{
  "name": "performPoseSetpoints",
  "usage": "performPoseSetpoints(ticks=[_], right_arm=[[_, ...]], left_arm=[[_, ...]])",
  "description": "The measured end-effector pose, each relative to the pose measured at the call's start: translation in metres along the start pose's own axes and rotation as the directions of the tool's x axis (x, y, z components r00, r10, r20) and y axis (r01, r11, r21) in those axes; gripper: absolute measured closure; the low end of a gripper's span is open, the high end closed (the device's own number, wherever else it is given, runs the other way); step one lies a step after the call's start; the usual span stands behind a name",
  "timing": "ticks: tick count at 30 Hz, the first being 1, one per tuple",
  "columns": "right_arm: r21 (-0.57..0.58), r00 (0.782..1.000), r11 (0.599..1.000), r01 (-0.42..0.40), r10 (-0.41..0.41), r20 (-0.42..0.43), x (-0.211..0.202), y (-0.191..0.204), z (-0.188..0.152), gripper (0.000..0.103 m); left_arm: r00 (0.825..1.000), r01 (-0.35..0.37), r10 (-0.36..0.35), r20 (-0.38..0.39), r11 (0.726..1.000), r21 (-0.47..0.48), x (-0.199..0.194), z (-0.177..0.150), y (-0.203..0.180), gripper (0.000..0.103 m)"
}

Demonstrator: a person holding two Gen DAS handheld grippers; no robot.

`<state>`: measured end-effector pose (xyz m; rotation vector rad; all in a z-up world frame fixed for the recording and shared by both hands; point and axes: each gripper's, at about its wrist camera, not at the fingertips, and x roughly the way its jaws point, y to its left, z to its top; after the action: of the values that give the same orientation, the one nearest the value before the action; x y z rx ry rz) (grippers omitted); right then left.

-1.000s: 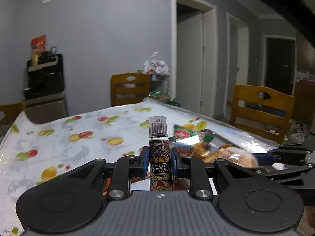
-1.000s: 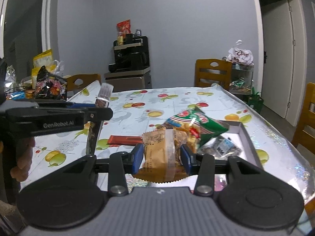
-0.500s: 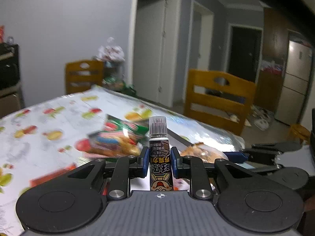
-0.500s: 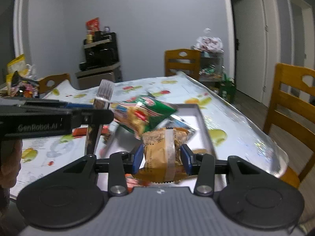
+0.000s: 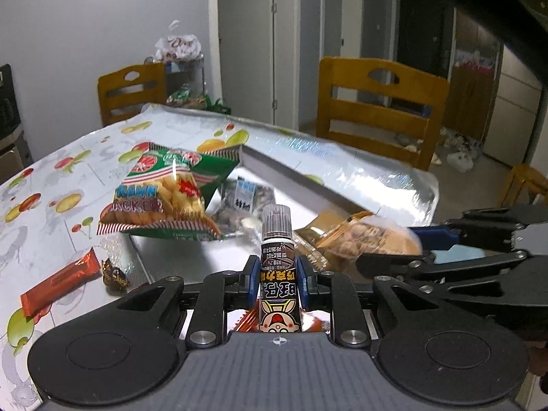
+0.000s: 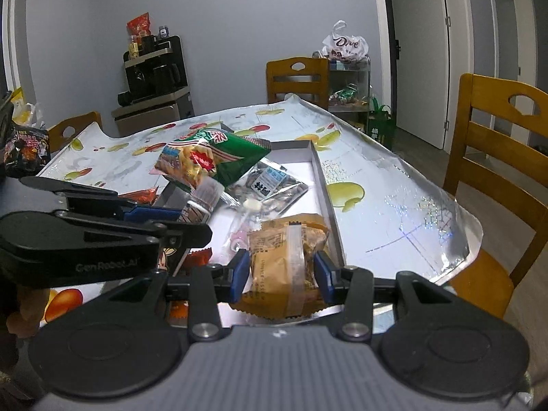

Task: Organize snacks
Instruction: 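Lower the chocolate tube into the box with the left tool while the right tool lowers the pastry packet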

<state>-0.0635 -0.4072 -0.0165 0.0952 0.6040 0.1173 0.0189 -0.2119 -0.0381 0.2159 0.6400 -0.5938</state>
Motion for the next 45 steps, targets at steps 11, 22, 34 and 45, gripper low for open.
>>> performPoseSetpoints(ticks=[11,22,34,45], right_arm=[[0.041,1.0,0.999,-0.006,0.006,-0.003,0.017,-0.004,0.006,0.061],[0.056,1.0,0.998,0.015,-0.014,-0.013,0.035,-0.003,0.013,0.061],[0.033,0.999,0.999,0.017,-0.017,-0.027,0.036,0.004,0.012,0.061],[0.006,0.999,1.0,0.018,-0.018,0.03,0.023,0.01,0.016,0.046]], left_arm=[[0.999,-0.027,0.026,-0.034,1.0,-0.008,0.018,0.002,0.003,0.079],[0.998,-0.053,0.053,-0.02,0.998,-0.016,0.025,0.008,0.01,0.079],[1.0,-0.024,0.024,-0.002,0.999,-0.041,0.015,0.003,0.016,0.069],[0.999,-0.028,0.031,0.03,0.995,-0.095,0.005,0.004,0.029,0.039]])
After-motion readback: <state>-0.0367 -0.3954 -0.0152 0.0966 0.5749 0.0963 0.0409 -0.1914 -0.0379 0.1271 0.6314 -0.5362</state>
